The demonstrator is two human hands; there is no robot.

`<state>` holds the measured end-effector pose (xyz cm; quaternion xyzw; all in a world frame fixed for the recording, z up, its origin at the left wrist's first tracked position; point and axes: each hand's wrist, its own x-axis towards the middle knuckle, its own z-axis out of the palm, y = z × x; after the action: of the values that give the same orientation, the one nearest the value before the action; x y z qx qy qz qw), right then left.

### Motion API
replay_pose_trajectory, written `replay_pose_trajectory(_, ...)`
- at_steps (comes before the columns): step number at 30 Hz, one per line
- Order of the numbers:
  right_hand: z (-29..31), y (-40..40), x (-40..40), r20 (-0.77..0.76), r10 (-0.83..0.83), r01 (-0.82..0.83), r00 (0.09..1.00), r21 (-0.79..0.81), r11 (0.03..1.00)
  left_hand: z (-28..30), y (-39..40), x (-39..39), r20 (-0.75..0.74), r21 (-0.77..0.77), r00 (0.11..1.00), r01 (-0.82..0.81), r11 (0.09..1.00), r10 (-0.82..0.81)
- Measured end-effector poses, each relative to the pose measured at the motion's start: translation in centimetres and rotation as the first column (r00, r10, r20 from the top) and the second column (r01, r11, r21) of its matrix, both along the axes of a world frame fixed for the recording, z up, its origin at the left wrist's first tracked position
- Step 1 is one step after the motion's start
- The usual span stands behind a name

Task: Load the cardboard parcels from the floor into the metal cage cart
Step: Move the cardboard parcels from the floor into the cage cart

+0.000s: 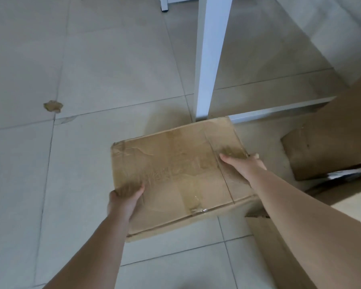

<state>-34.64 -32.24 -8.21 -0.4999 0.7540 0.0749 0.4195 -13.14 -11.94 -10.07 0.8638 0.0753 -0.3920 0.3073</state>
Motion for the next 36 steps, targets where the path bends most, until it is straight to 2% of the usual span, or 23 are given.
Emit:
replay_pose_trajectory(4, 10.2, 3.5, 2.0, 0.007, 0.091, -0.091, 0.996, 0.045, 0.995, 12.1, 3.1, 1.3, 0.098, 0.095, 0.995, -0.027, 0.995, 0.017)
replay_pose_trajectory(9, 30.7, 7.2, -0.4, 0.091, -0.012, 0.007, 0.996, 0.053, 0.999, 32.9, 4.3, 0.7, 0.143, 0.112, 0.986, 0.071, 0.991, -0.087)
replay_pose_trajectory(14, 48.6, 10.5, -7.4, 0.133, -0.132, 0.142, 0.982, -0.073, 0.987, 51.5, 4.2, -3.2, 0.167, -0.012, 0.964, 0.21, 0.978, -0.205)
replay_pose_trajectory(18, 58.1, 13.7, -14.6, 0.133, -0.263, 0.283, 0.956, -0.164, 0.945, 60.5, 2.6, -8.1, 0.136, -0.139, 0.921, 0.383, 0.913, -0.365)
replay_pose_trajectory(21, 62.0, 16.3, -20.7, 0.184, -0.38, 0.416, 0.907, -0.243, 0.876, 64.2, 0.8, -12.3, 0.133, -0.187, 0.852, 0.523, 0.831, -0.506)
replay_pose_trajectory(26, 64.6, 21.5, -31.6, 0.294, -0.569, 0.638, 0.768, -0.262, 0.725, 67.7, -1.9, -22.3, 0.192, -0.272, 0.715, 0.697, 0.663, -0.672)
replay_pose_trajectory(32, 64.1, 31.2, -46.8, 0.342, -0.76, 0.833, 0.553, -0.222, 0.507, 67.2, -2.0, -40.1, 0.156, -0.32, 0.477, 0.853, 0.412, -0.865)
replay_pose_trajectory(36, 62.8, 39.3, -57.0, 0.276, -0.843, 0.884, 0.462, -0.219, 0.413, 64.9, 1.0, -52.6, 0.097, -0.295, 0.315, 0.915, 0.275, -0.944)
